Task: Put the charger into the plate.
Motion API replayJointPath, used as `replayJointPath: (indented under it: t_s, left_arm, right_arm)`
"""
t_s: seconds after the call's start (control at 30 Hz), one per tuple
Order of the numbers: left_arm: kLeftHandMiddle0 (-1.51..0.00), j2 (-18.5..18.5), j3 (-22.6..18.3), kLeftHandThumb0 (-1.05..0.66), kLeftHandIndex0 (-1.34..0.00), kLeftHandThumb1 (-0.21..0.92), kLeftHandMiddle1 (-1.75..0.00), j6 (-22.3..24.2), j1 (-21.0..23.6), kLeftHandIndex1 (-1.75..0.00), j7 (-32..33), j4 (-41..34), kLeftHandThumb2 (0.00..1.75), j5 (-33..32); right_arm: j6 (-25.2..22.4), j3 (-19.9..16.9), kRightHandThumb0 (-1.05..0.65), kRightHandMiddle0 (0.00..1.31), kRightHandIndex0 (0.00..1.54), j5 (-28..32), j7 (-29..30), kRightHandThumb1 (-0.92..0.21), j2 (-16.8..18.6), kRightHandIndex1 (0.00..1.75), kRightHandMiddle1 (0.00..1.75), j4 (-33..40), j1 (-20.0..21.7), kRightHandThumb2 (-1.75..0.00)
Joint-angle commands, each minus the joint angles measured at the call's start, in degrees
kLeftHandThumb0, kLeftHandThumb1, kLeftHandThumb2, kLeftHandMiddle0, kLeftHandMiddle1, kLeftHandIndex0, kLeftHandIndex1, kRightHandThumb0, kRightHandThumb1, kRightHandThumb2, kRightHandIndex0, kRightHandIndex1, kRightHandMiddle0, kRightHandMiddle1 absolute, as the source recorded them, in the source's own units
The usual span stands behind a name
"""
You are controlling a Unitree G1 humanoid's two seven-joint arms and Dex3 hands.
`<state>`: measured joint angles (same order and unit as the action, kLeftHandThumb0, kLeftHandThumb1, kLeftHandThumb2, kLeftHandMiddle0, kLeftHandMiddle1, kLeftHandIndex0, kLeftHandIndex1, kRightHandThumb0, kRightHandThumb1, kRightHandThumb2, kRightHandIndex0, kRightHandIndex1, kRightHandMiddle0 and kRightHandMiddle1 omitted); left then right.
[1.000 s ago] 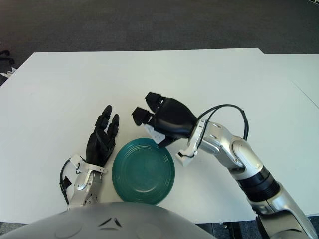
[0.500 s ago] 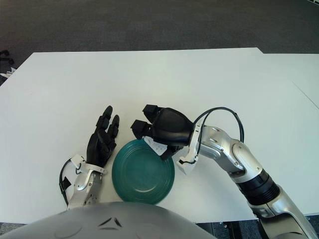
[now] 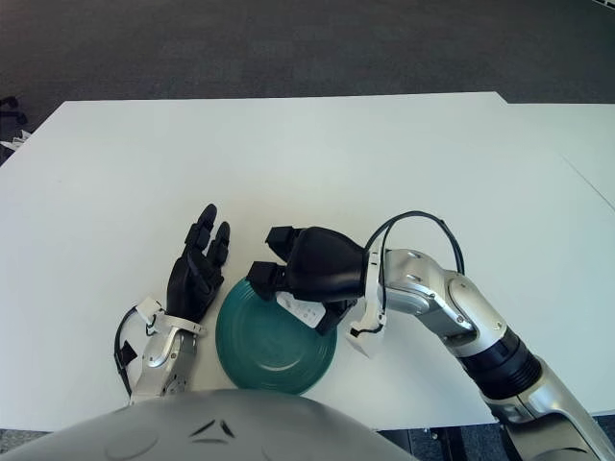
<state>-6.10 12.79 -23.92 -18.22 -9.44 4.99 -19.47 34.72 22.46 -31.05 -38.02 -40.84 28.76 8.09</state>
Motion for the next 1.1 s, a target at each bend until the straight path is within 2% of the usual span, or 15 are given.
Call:
replayJointPath:
  t_s: [0.0, 0.47, 0.63, 0.7, 0.77, 0.8, 0.87, 0.9, 0.93, 1.07]
  left_arm:
    - [-0.06, -3.26, -0.44, -1.04, 0.0, 0.92, -0.01, 2.28, -1.37, -0.25, 0.78, 2.56, 1.02, -0.28]
    - [-0.06, -3.68, 0.19, -1.03, 0.0, 0.92, -0.01, 2.38, -1.47, -0.26, 1.01, 2.12, 1.03, -0.48]
    - [-0.06, -3.76, 0.74, -1.03, 0.0, 0.92, 0.0, 1.96, -1.37, -0.25, 1.12, 2.19, 1.04, 0.37]
    - [-0.04, -3.86, 1.01, -1.03, 0.0, 0.92, 0.0, 1.54, -1.35, -0.23, 0.91, 2.29, 1.04, 0.56]
    - [-0.02, -3.95, 1.17, -1.03, 0.0, 0.92, 0.0, 1.24, -1.31, -0.2, 0.78, 2.41, 1.05, 0.67]
    - [-0.02, -4.1, 1.37, -1.03, 0.0, 0.92, 0.0, 1.07, -1.36, -0.2, 0.77, 2.38, 1.06, 0.73]
    - [-0.01, -4.37, 1.79, -1.02, 0.0, 0.92, 0.0, 0.96, -1.56, -0.17, 0.89, 2.14, 1.07, 0.77]
    - [-0.01, -4.68, 3.04, -1.02, 0.0, 0.92, 0.0, 1.81, -3.27, -0.17, 2.34, -0.45, 1.08, 1.47]
    - [-0.01, -4.87, 3.95, -1.01, 0.0, 0.92, 0.0, 2.48, -4.55, -0.16, 3.44, -2.39, 1.08, 1.99]
    - [-0.01, -5.65, 4.21, -1.0, 0.0, 0.92, -0.01, 5.02, -5.12, -0.15, 5.99, -4.15, 1.09, 0.81]
  right_arm:
    - [-1.8, 0.1, -0.41, 0.42, 1.09, -0.46, -1.69, -0.57, 0.0, 1.75, 1.75, 1.53, -0.58, -1.0]
    - [-5.01, -0.41, -0.41, 0.41, 1.09, -1.8, -1.64, -0.6, 2.28, 1.75, 1.75, 1.47, -2.39, -0.96]
    - [-3.71, 0.88, -0.4, 0.4, 1.08, -3.14, -0.54, -0.6, 3.29, 1.75, 1.75, -0.22, -2.6, -0.95]
    - [-2.17, 1.6, -0.4, 0.38, 1.01, -4.8, 1.93, -0.64, 4.31, 1.75, 1.75, -1.63, -3.82, -0.91]
    - [-1.15, 1.63, -0.38, 0.3, 0.83, -5.63, 3.71, -0.76, 4.7, 1.75, 1.75, -2.46, -4.6, -0.75]
    - [-0.67, 1.36, -0.38, 0.29, 0.8, -5.62, 4.53, -0.77, 4.7, 1.75, 1.75, -2.79, -4.88, -0.72]
    - [-0.06, 0.88, -0.63, 0.19, 0.51, -5.51, 5.52, -0.86, 4.62, 1.73, 1.73, -3.12, -5.24, -0.77]
    - [0.82, 0.61, -0.67, 0.17, 0.45, -6.01, 6.55, -0.87, 4.55, 1.73, 1.72, -3.51, -5.56, -0.78]
    - [1.49, 0.43, -0.75, 0.12, 0.34, -6.44, 7.26, -0.89, 4.52, 1.61, 1.66, -3.8, -5.77, -0.82]
    - [3.66, -0.62, -0.88, 0.04, 0.17, -7.53, 9.96, -0.91, 4.19, 1.37, 1.54, -4.48, -6.64, -0.88]
